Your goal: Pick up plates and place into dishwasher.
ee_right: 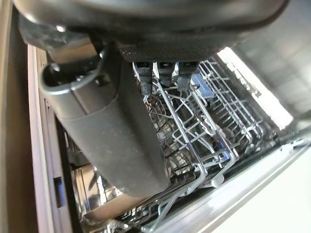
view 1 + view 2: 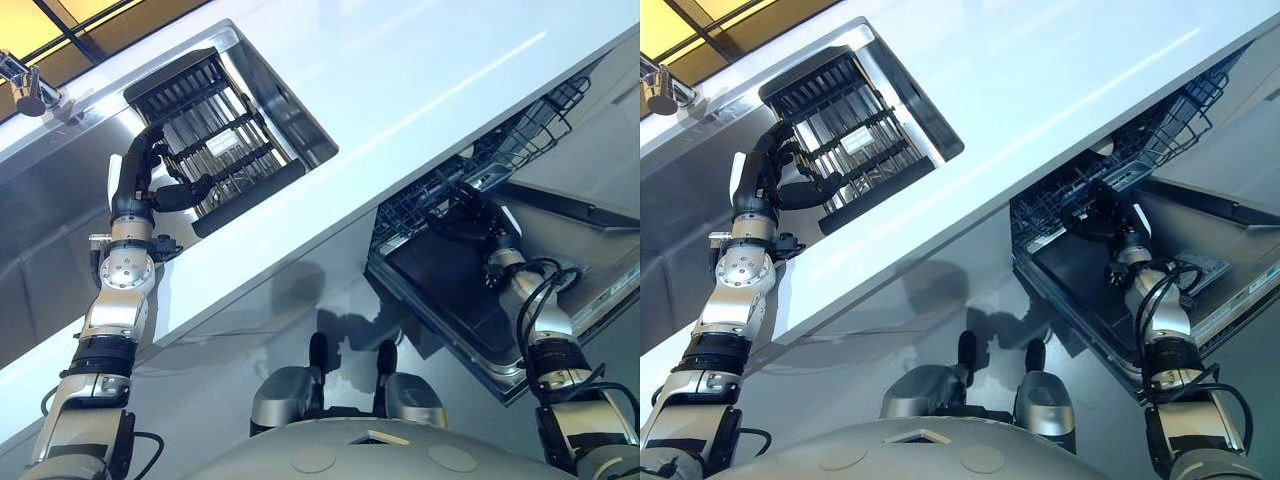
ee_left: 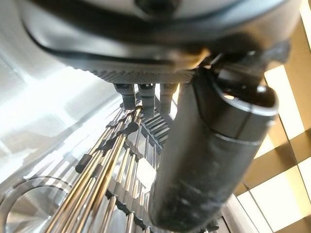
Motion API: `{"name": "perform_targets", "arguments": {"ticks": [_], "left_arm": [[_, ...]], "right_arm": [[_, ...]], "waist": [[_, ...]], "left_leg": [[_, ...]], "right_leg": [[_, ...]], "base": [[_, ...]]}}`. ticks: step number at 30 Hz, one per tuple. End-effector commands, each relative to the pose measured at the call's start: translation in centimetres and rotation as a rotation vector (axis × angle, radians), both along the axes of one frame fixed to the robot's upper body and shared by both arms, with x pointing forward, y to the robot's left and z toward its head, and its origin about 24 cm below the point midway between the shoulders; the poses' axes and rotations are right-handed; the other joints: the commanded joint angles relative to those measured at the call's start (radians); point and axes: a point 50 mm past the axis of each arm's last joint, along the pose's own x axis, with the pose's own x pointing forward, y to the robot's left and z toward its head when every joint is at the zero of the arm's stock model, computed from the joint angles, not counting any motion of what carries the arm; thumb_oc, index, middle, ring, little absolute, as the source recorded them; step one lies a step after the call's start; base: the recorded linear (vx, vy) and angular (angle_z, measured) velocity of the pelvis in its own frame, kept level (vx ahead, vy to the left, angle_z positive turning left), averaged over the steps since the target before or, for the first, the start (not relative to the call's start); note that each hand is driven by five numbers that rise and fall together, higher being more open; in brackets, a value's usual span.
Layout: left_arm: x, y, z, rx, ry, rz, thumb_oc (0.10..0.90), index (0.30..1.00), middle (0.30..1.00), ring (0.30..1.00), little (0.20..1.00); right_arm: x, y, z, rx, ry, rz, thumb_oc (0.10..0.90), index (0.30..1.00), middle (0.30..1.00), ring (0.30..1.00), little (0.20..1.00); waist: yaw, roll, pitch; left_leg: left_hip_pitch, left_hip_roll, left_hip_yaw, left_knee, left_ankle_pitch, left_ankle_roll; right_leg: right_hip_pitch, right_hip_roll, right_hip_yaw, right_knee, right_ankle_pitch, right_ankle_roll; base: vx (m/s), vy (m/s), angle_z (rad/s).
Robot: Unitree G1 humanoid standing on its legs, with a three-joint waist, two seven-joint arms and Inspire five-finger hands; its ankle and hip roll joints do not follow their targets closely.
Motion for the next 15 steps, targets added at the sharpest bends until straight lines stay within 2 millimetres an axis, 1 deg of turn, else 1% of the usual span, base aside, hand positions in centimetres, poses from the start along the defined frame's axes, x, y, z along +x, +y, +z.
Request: {"name": "perform_targets", "arguments": {"ticks": [1, 2, 3, 4, 6, 7, 8, 10, 13, 15], "left_arm": [[-2.5, 0.5, -1.9, 0.049, 0.023, 0.014, 0.8, 0.9, 0.9, 0.9, 0.9], [-2.6, 0.6, -1.9, 0.05, 0.021, 0.017, 0.8, 0.9, 0.9, 0.9, 0.9], [-2.9, 0.9, -1.8, 0.053, 0.017, 0.028, 0.8, 0.9, 0.9, 0.9, 0.9], [-3.0, 1.2, -1.7, 0.058, 0.016, 0.035, 0.8, 0.9, 0.9, 0.9, 0.9], [-3.2, 1.6, -1.5, 0.065, 0.013, 0.045, 0.8, 0.9, 0.9, 0.9, 0.9], [-3.3, 2.1, -1.2, 0.071, 0.01, 0.054, 0.8, 0.9, 0.9, 0.9, 0.9], [-3.4, 2.2, -1.2, 0.073, 0.009, 0.056, 0.8, 0.9, 0.9, 0.9, 0.9], [-3.7, 3.0, -0.8, 0.079, 0.002, 0.076, 0.8, 0.9, 0.9, 0.9, 0.9], [-3.9, 3.7, -0.3, 0.083, -0.008, 0.093, 0.8, 0.9, 0.9, 0.9, 0.9], [-3.8, 4.0, 0.0, 0.084, -0.013, 0.1, 0.8, 0.9, 0.9, 0.9, 0.9]], "right_arm": [[1.0, 4.8, 4.7, -0.035, -0.325, 0.19, 0.8, 0.9, 0.9, 0.9, 0.9], [0.8, 4.3, 4.7, -0.061, -0.324, 0.165, 0.8, 0.9, 0.9, 0.9, 0.9], [0.1, 2.8, 4.7, -0.105, -0.316, 0.122, 0.8, 0.9, 0.9, 0.9, 0.9], [-0.4, 1.7, 4.7, -0.139, -0.302, 0.095, 0.8, 0.9, 0.9, 0.9, 0.9], [-1.1, 0.2, 4.6, -0.169, -0.272, 0.048, 0.8, 0.9, 0.9, 0.9, 0.9], [-1.7, -1.1, 4.4, -0.188, -0.249, 0.016, 0.8, 0.9, 0.9, 0.9, 0.9], [-1.9, -1.5, 4.3, -0.198, -0.237, 0.001, 0.8, 0.9, 0.9, 0.9, 0.9], [-3.0, -3.7, 4.1, -0.241, -0.186, -0.048, 0.8, 0.9, 0.9, 0.9, 0.9], [-4.1, -5.5, 3.9, -0.27, -0.145, -0.082, 0.8, 0.9, 0.9, 0.9, 0.9], [-4.4, -6.2, 4.0, -0.276, -0.135, -0.099, 0.8, 0.9, 0.9, 0.9, 0.9]], "waist": [[0.026, -0.038, -0.15], [0.023, -0.038, -0.151], [0.014, -0.041, -0.154], [0.007, -0.043, -0.157], [-0.004, -0.047, -0.159], [-0.013, -0.052, -0.161], [-0.015, -0.053, -0.161], [-0.03, -0.06, -0.166], [-0.043, -0.067, -0.172], [-0.05, -0.07, -0.175]], "left_leg": [[-0.029, -0.088, 0.002, 0.06, -0.141, 0.049], [-0.028, -0.088, 0.004, 0.06, -0.142, 0.05], [-0.027, -0.085, 0.008, 0.059, -0.144, 0.05], [-0.026, -0.083, 0.011, 0.058, -0.145, 0.051], [-0.022, -0.08, 0.016, 0.057, -0.147, 0.051], [-0.02, -0.078, 0.019, 0.058, -0.149, 0.051], [-0.019, -0.077, 0.021, 0.058, -0.15, 0.05], [-0.013, -0.073, 0.029, 0.056, -0.155, 0.05], [-0.007, -0.067, 0.04, 0.051, -0.159, 0.048], [-0.003, -0.064, 0.046, 0.048, -0.161, 0.046]], "right_leg": [[-0.127, -0.015, 0.042, 0.163, -0.101, 0.079], [-0.128, -0.014, 0.043, 0.165, -0.103, 0.079], [-0.127, -0.012, 0.047, 0.168, -0.108, 0.08], [-0.128, -0.01, 0.05, 0.172, -0.113, 0.08], [-0.128, -0.007, 0.055, 0.178, -0.119, 0.079], [-0.128, -0.005, 0.059, 0.182, -0.122, 0.08], [-0.129, -0.004, 0.06, 0.184, -0.124, 0.08], [-0.126, 0.0, 0.066, 0.184, -0.129, 0.081], [-0.121, 0.005, 0.071, 0.178, -0.133, 0.08], [-0.117, 0.008, 0.075, 0.174, -0.135, 0.08]], "base": [[-0.08, 0.002, 0.0], [-0.08, -0.007, 0.0], [-0.08, -0.015, 0.0], [-0.08, -0.021, -0.01], [-0.07, -0.026, -0.02], [-0.06, -0.031, -0.04], [-0.07, -0.037, -0.04], [-0.07, -0.046, -0.1], [-0.05, -0.051, -0.12], [-0.05, -0.047, -0.23]]}}
